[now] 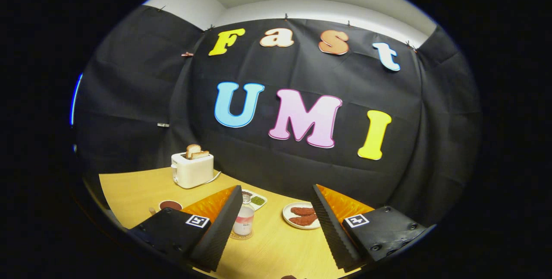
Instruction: Take the bottle from table, then pour the juice into the cup, finally place the bottle on the coaster
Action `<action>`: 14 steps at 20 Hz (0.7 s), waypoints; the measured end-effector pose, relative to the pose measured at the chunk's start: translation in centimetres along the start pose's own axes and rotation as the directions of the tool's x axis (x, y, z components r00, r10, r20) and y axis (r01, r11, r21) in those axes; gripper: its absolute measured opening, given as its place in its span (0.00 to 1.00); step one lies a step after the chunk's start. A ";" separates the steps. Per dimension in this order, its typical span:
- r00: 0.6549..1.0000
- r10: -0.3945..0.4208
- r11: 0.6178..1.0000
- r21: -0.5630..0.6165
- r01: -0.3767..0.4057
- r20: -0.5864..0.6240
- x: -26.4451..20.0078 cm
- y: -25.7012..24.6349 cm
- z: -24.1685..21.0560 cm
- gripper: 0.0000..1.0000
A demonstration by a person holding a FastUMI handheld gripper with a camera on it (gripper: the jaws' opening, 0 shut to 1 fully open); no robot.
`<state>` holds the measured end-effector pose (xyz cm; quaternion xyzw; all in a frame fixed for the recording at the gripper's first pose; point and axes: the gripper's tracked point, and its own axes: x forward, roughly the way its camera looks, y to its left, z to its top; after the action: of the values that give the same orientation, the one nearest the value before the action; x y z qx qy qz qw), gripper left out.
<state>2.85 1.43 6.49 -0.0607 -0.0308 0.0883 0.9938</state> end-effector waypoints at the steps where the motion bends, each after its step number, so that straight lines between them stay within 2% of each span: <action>1: 0.999 -0.046 0.999 0.003 0.047 -0.011 -1.2 -0.7 0.3 0.97; 4: 0.984 -0.175 0.984 0.031 0.176 -0.027 -5.5 -1.8 1.3 0.98; 8: 0.963 -0.269 0.963 0.007 0.269 -0.033 -10.2 -1.8 1.3 0.97; 11: 0.958 -0.285 0.958 0.011 0.285 -0.033 -12.5 -0.6 1.8 0.97; 14: 0.953 -0.302 0.953 -0.037 0.302 -0.015 -13.6 -0.2 2.5 0.97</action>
<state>-10.65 -0.89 8.35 -0.0731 -0.0310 -0.0657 0.9947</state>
